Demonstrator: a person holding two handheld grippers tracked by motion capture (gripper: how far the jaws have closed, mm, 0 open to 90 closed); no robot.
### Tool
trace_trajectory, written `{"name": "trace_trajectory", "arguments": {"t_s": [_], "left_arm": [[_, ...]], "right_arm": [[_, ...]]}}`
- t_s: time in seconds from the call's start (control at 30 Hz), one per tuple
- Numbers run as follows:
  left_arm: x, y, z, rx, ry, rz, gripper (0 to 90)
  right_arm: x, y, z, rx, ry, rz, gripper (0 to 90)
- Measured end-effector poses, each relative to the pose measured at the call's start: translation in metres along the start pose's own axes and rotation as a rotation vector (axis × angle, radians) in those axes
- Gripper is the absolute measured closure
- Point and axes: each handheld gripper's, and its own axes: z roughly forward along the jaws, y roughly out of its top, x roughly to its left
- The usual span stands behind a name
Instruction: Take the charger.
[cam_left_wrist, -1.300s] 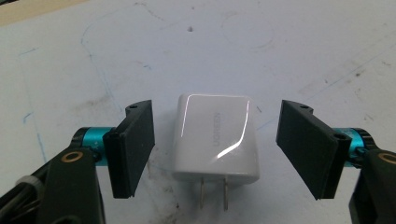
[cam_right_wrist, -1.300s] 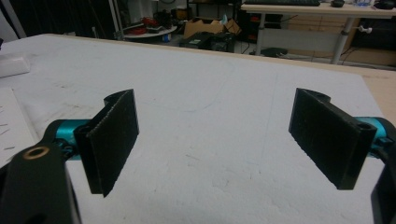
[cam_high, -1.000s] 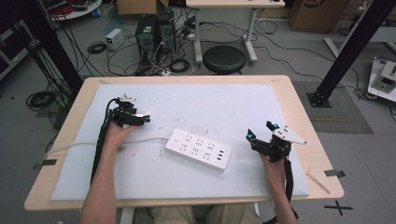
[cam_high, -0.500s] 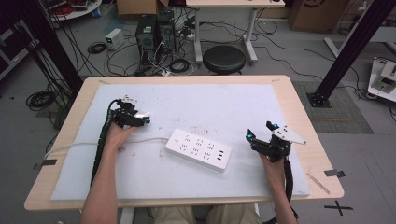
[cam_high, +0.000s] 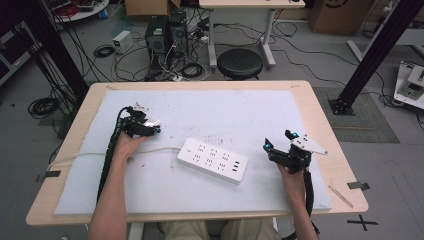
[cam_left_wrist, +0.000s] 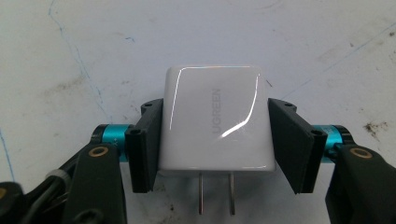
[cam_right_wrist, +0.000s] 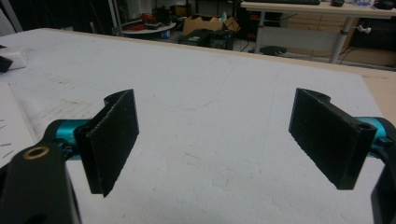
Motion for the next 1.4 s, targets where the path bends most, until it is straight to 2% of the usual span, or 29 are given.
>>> {"name": "trace_trajectory", "arguments": {"t_s": [0.53,0.7,0.73,0.83,0.93,1.1,1.17,1.2,1.33,1.4], "left_arm": [[-0.001,0.0,0.0,0.003,0.006,0.006,42.4],[-0.001,0.0,-0.001,0.005,0.003,0.0,42.4],[-0.001,0.0,-0.001,0.005,-0.005,-0.016,42.4],[-0.001,0.0,-0.002,0.011,-0.007,-0.015,42.5],[-0.006,0.004,-0.008,-0.012,0.006,0.018,42.4],[-0.013,0.01,-0.018,-0.051,0.013,0.042,42.4],[-0.013,0.01,-0.018,-0.051,0.013,0.042,42.5],[-0.019,0.013,-0.029,-0.072,0.011,0.04,42.5],[-0.025,0.016,-0.038,-0.087,-0.001,0.036,42.4],[-0.025,0.016,-0.038,-0.087,-0.001,0.036,42.4]], "right_arm": [[0.0,0.0,0.0,0.003,-0.003,-0.006,16.3],[0.0,0.0,0.0,0.001,-0.005,-0.006,16.3],[0.0,0.0,0.001,0.0,-0.002,-0.003,16.3],[0.0,0.0,0.001,-0.001,-0.003,-0.003,16.3],[0.0,0.0,0.001,-0.001,-0.004,-0.005,16.3],[0.0,0.0,0.001,0.001,-0.004,-0.002,16.3],[0.0,0.0,0.001,0.001,-0.004,-0.003,16.3],[0.0,0.0,0.001,0.004,-0.004,-0.002,16.3],[0.001,0.001,0.003,0.017,-0.002,-0.012,16.4],[0.002,0.001,0.003,0.02,-0.004,-0.013,16.4]]}}
